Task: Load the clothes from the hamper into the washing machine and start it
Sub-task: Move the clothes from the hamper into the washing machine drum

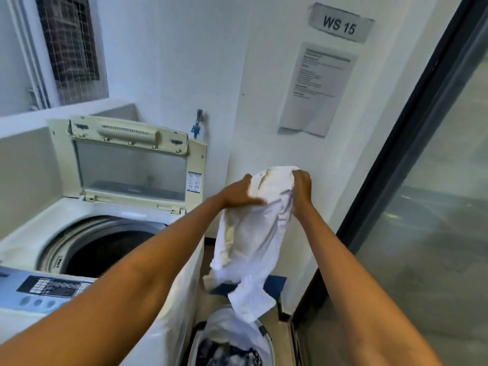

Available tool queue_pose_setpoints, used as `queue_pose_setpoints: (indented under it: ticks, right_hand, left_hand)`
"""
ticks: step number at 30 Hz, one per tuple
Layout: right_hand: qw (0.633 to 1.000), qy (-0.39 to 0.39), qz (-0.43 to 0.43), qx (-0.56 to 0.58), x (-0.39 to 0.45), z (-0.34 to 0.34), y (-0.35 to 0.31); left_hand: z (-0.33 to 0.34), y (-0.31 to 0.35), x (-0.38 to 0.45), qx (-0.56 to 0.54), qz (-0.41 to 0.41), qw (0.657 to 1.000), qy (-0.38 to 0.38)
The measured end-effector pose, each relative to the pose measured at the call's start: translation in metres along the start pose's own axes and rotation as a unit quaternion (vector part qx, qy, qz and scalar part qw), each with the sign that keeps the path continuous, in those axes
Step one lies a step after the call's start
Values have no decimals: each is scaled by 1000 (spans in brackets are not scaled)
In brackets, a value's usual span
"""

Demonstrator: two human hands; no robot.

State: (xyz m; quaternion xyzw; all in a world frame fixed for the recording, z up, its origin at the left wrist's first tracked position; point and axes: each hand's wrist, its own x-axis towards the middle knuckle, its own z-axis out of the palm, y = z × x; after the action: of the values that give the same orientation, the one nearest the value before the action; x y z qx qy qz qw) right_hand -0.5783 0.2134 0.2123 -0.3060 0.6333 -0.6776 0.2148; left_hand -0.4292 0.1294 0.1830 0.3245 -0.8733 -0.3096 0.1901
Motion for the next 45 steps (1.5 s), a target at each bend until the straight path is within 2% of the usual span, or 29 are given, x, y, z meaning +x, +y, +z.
queue_pose_setpoints:
  ticks: [1, 3, 4, 5, 7, 8, 9, 10, 11, 15, 17, 19, 21, 22, 24, 26, 28, 30, 32, 35, 37, 40, 42, 45]
  right_hand:
    - [999, -38, -12, -9, 1, -1, -8]
    - [978, -151, -77, -123, 4, -7, -19]
    - [940, -218, -119, -236, 6, -10, -22]
    - [881, -272, -140, -361, 6, -13, -23]
    - [741, -321, -141, -573, 6, -14, -23]
    - [689, -324, -143, -633, 6, -13, -21]
    - [662, -312, -153, -664, 6, -9, -16]
    - [658, -289, -168, -675, 4, -5, -13]
    - [670, -256, -184, -672, 3, -3, -9]
    - [771, -104, -155, -608, 1, -5, 0]
    - [807, -68, -124, -573, 1, -3, 1]
    - [841, -59, -93, -530, 0, 1, -2]
    - [865, -57, -80, -492, 3, 2, -5]
    - [872, -53, -81, -481, 5, 0, -5]
    - [879, -45, -92, -466, 10, -5, -8]
    - [882, -36, -91, -461, 12, -6, -13]
    - [894, -34, -84, -438, 12, -1, -20]
    - [927, -36, -73, -365, 10, 14, -28]
    - [960, -96, -71, -255, 7, 32, -37]
    - [969, -210, -46, -120, -9, 62, -50]
    - [967, -234, -51, -84, -13, 77, -54]
    - [964, -240, -89, -71, -12, 80, -45]
    - [960, -249, -99, -86, -12, 75, -29]
    - [932, -314, -77, -163, -22, 70, 12]
  left_hand:
    - [-7, -4, 1, 106, 4, 994, -34]
    - [-19, -16, -1, 202, -7, 978, -48]
    - [-24, -21, -4, 212, -22, 976, -37]
    - [-29, -27, -6, 218, -36, 975, -18]
    - [-35, -34, -6, 176, -68, 981, 39]
    - [-36, -35, -5, 134, -87, 985, 62]
    - [-37, -34, -5, 87, -94, 989, 76]
    - [-37, -34, -6, 44, -97, 992, 70]
    - [-38, -35, -5, 14, -93, 994, 51]
    - [-47, -37, -12, -9, -28, 999, -23]
    - [-53, -36, -11, 97, -20, 993, -58]
    - [-59, -35, -9, 226, -66, 969, -72]
    - [-68, -40, -6, 235, -111, 965, -29]
    - [-74, -43, -4, 177, -123, 977, 3]
    - [-80, -53, -4, -9, -118, 988, 97]
    - [-81, -58, -4, -159, -96, 962, 199]
    - [-77, -54, -6, -247, -68, 932, 258]
    - [-73, -41, -6, -289, -53, 921, 256]
    - [-67, -27, -4, -309, -70, 925, 210]
    - [-56, -10, 2, -376, -105, 916, 98]
    - [-53, -4, 6, -368, -123, 918, 80]
    - [-57, -1, 9, -322, -147, 919, 173]
    - [-62, 0, 13, -367, -156, 889, 227]
    - [-74, 10, 18, -489, -152, 822, 248]
